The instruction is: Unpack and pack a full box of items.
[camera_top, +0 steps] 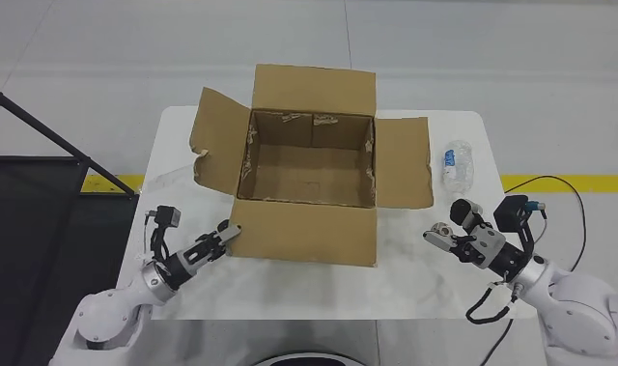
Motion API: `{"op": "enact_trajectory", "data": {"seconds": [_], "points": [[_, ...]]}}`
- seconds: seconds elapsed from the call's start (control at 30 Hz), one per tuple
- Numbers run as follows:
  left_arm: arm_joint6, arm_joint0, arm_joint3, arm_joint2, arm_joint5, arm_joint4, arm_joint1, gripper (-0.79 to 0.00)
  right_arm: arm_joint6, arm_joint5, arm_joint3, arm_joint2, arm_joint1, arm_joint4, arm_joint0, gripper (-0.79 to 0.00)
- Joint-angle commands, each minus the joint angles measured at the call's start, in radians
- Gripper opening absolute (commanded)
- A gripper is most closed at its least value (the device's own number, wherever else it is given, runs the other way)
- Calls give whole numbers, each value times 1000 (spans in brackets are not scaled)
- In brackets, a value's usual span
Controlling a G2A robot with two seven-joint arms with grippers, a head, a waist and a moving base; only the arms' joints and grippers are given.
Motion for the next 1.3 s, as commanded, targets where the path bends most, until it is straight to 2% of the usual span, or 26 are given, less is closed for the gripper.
{"op": "enact_trajectory", "data": {"seconds": [0.0, 0.43, 0.63, 0.77, 0.8, 0.83, 0.87, 1.0, 1.17, 1.27], "points": [[13, 15, -4, -7, -8, -11, 1, -785, 0, 0, 0, 0, 0, 0, 0, 0], [78, 108, -30, -38, -79, -64, 3, -785, 0, 0, 0, 0, 0, 0, 0, 0], [83, 132, -33, -29, -104, -61, 5, -785, 18, 125, -27, 2, 2, -51, -13, 0], [83, 139, -33, -21, -113, -47, 6, -773, 18, 125, -27, 2, 2, -51, -13, 0], [81, 139, -31, -20, -113, -46, 7, -610, 18, 125, -27, 2, 2, -51, -13, 0], [80, 138, -29, -19, -114, -44, 7, -117, 18, 125, -27, 2, 2, -51, -13, 0], [80, 138, -26, -17, -114, -43, 8, 0, 18, 125, -27, 2, 2, -51, -13, 0], [82, 139, -18, -17, -121, -53, 10, 0, 15, 135, -28, 2, 2, -64, -13, 0], [91, 178, -13, -45, -182, -111, 11, 0, 69, 269, -79, -29, 6, -257, -6, 0], [82, 207, -3, -70, -221, -157, 12, 0, 137, 303, -90, -59, 10, -306, 10, 0]]}}
